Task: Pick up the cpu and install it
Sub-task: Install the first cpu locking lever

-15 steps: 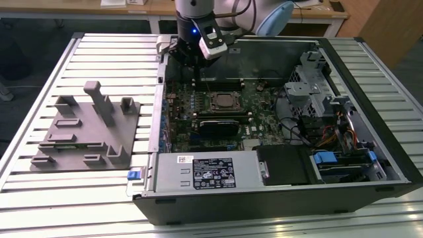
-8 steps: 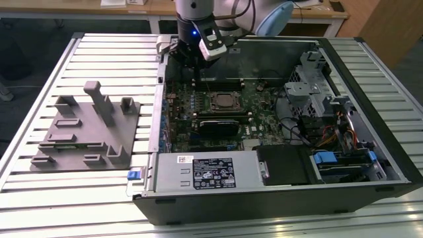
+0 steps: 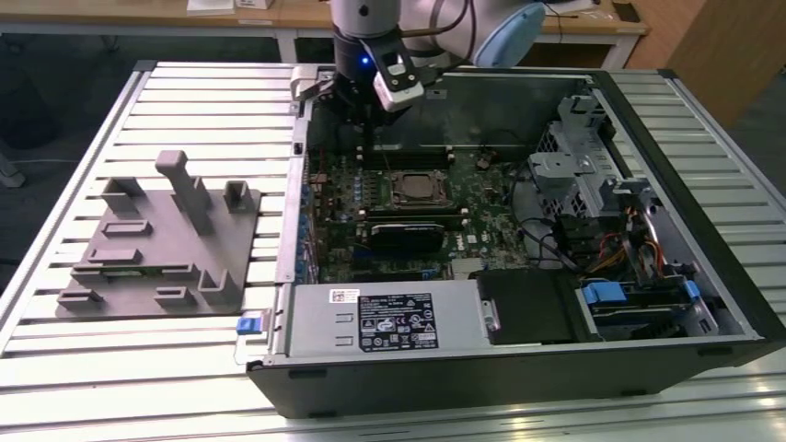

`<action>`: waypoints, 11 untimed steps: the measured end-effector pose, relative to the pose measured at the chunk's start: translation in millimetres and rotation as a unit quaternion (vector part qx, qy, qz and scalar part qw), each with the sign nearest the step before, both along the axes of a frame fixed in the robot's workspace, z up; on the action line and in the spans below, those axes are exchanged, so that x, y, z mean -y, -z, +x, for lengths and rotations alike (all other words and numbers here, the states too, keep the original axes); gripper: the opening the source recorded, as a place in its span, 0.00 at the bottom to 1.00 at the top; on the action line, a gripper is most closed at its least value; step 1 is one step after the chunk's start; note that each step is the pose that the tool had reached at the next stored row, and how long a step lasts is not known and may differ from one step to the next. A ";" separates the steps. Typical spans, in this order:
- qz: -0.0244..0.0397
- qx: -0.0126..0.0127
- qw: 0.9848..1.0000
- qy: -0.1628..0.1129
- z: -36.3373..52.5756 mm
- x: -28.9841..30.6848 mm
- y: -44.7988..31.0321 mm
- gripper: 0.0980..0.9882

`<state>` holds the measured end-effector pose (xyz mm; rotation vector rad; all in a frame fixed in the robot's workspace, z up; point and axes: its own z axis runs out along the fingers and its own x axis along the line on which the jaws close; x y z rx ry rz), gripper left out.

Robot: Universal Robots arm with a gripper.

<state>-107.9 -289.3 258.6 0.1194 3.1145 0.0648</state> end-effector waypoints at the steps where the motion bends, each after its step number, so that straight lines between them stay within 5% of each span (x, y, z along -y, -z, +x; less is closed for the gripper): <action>1: 0.000 0.000 1.000 0.000 1.8 -0.2 0.3 0.01; 11: 0.000 -0.002 1.000 0.000 28.7 -0.8 2.1 0.01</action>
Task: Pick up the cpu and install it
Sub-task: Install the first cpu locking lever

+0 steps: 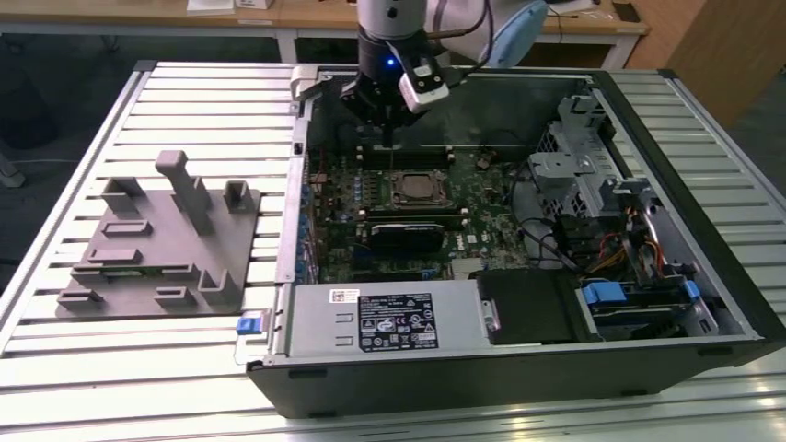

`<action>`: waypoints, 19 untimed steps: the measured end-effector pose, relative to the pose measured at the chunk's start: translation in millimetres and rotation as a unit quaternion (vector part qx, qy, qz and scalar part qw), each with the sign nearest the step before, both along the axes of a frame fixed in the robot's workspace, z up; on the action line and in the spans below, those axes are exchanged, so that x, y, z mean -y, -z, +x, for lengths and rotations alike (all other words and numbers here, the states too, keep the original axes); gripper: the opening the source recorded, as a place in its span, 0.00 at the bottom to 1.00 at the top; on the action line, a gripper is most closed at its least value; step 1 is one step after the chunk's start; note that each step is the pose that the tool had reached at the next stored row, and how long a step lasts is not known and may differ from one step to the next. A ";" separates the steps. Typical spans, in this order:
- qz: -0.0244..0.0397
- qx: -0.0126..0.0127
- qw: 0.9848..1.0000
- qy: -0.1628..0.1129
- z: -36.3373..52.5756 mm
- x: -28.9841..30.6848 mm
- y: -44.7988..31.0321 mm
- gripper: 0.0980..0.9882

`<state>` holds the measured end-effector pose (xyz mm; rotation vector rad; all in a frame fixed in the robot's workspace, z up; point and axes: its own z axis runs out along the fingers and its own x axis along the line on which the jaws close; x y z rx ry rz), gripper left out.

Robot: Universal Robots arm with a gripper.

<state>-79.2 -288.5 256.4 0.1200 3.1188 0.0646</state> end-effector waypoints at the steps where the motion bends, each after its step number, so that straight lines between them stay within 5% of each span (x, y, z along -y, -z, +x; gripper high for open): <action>1: 0.000 -0.001 1.000 0.000 3.7 0.0 0.3 0.01; 5: 0.000 -0.003 1.000 0.000 13.5 0.0 1.4 0.01; 12: 0.002 -0.003 1.000 0.000 15.7 0.0 1.7 0.01; 17: 0.036 -0.003 0.999 0.000 16.0 1.0 2.5 0.01; 19: 0.037 -0.003 0.999 0.000 16.2 1.7 4.1 0.01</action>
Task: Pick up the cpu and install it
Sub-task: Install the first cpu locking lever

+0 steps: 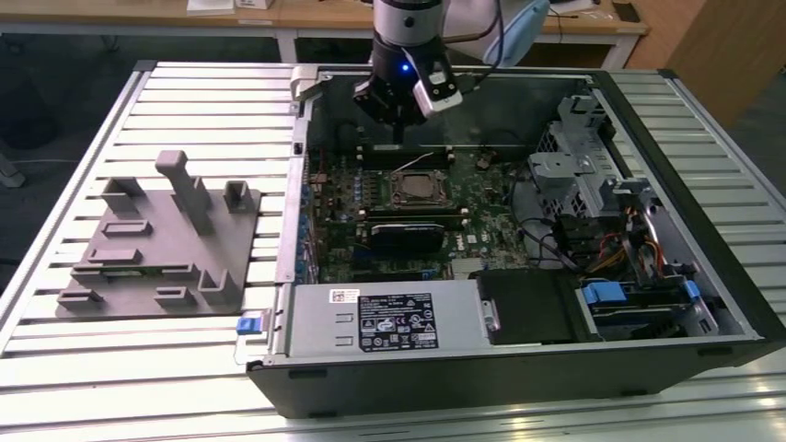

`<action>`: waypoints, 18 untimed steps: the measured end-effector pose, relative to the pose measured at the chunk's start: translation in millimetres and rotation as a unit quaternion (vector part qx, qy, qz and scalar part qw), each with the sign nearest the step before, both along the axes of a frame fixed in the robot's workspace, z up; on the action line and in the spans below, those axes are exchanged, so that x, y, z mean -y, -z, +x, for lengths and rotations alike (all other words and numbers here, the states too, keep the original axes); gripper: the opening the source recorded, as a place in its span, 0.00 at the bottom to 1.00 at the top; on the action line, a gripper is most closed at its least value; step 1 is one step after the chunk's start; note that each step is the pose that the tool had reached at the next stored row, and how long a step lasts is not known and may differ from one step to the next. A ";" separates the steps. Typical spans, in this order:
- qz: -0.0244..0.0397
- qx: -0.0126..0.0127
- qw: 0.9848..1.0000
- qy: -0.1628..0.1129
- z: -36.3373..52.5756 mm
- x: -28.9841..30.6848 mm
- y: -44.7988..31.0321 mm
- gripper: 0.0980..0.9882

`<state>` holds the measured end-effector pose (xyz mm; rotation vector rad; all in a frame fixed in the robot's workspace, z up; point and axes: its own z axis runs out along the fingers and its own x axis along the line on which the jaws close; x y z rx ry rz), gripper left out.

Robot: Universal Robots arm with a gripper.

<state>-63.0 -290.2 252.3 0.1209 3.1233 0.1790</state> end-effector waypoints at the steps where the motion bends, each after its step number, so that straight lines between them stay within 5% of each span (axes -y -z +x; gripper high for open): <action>1: 0.000 0.000 1.000 0.000 0.0 0.3 0.5 0.01; 18: -0.005 -0.001 1.000 -0.006 13.9 0.4 17.3 0.01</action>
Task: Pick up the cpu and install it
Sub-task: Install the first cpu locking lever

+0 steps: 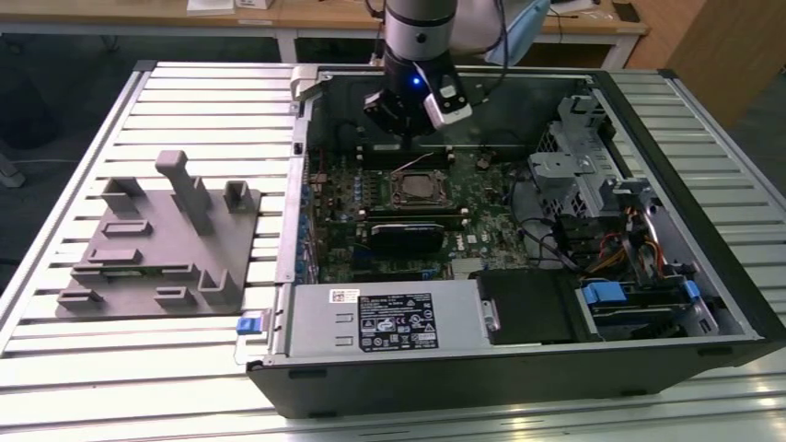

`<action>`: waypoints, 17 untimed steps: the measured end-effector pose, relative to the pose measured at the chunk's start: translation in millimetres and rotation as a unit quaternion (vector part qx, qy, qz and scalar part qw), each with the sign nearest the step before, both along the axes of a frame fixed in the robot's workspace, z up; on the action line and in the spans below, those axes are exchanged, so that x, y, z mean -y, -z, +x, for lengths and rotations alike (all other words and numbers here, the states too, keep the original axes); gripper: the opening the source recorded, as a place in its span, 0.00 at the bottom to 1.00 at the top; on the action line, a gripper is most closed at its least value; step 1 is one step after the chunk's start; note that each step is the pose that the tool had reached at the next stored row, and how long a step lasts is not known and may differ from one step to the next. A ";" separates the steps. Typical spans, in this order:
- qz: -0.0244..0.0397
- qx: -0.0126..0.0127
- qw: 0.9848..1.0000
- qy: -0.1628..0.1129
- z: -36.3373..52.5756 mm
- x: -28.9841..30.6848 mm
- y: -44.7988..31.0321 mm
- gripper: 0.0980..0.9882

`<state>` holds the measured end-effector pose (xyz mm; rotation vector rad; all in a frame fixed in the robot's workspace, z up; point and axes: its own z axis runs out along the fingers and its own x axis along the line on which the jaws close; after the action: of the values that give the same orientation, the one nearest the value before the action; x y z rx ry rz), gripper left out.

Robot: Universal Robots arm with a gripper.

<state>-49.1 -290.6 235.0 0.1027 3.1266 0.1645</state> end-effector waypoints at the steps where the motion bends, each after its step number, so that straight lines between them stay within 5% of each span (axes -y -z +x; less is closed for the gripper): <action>1: 0.000 0.000 1.000 0.000 1.4 0.0 1.2 0.01; 17: -0.002 0.000 1.000 -0.001 11.9 -0.8 11.9 0.01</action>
<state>-37.2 -289.8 223.1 0.1000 3.1269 0.1585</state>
